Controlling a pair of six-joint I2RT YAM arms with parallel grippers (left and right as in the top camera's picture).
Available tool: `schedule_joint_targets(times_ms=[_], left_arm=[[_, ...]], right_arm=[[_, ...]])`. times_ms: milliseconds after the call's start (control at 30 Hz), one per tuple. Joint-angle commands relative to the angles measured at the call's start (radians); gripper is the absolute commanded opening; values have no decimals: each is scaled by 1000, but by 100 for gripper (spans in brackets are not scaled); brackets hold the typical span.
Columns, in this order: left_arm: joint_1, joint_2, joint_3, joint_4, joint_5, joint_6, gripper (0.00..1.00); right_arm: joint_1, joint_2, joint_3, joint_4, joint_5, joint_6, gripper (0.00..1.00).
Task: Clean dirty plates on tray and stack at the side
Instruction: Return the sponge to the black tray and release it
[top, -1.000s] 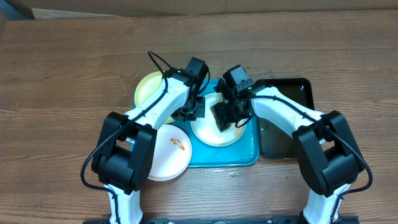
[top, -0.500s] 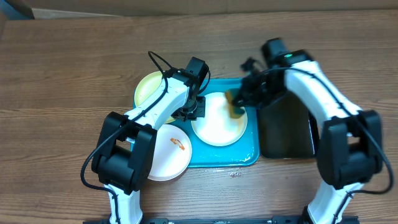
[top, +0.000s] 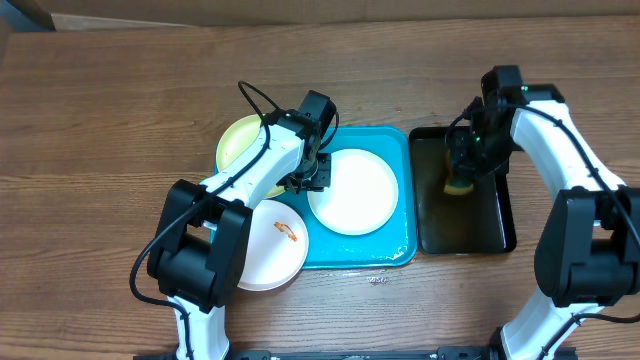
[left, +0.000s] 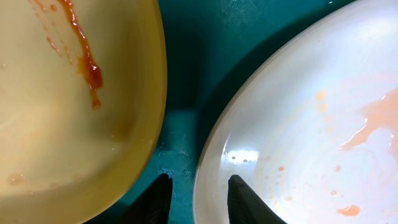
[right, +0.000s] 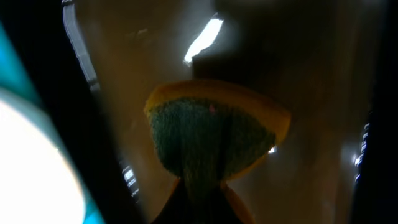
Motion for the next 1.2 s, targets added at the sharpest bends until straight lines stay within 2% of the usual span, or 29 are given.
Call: schedule_joint_targets(times_ms=[0,133,267,300,367,433,533,800,967,1033,1167], left_arm=[[-2,-31,14,3,2,11,34],[-2,-30,14,0,2,11,35],[-3,-30,12,-6,2,5,40],[-3,-30,12,-7,3,2,41],[-3,-30,11,-7,8,-10,41],[-3,-30,9,-6,21,-10,41],[-3,-30,9,-8,26,-11,41],[-5,-26,-4,-2,27,-17,40],[-12,-19,-23,19,27,-33,33],[-19,-17,-34,31,28,-42,34],[-33,-13,-56,57,28,-42,34]], right_arm=[[20,-28,-61,76,82,25,4],[27,-27,-112,147,104,25,7],[27,-27,-160,210,104,25,11],[27,-26,-168,220,104,25,15],[27,-26,-187,246,105,25,40],[27,-26,-193,258,104,25,47],[27,-28,-163,254,97,27,47],[-9,-29,64,81,76,34,48],[-32,-28,78,75,77,33,50],[-39,-28,78,76,77,34,56],[-66,-28,78,84,77,53,59]])
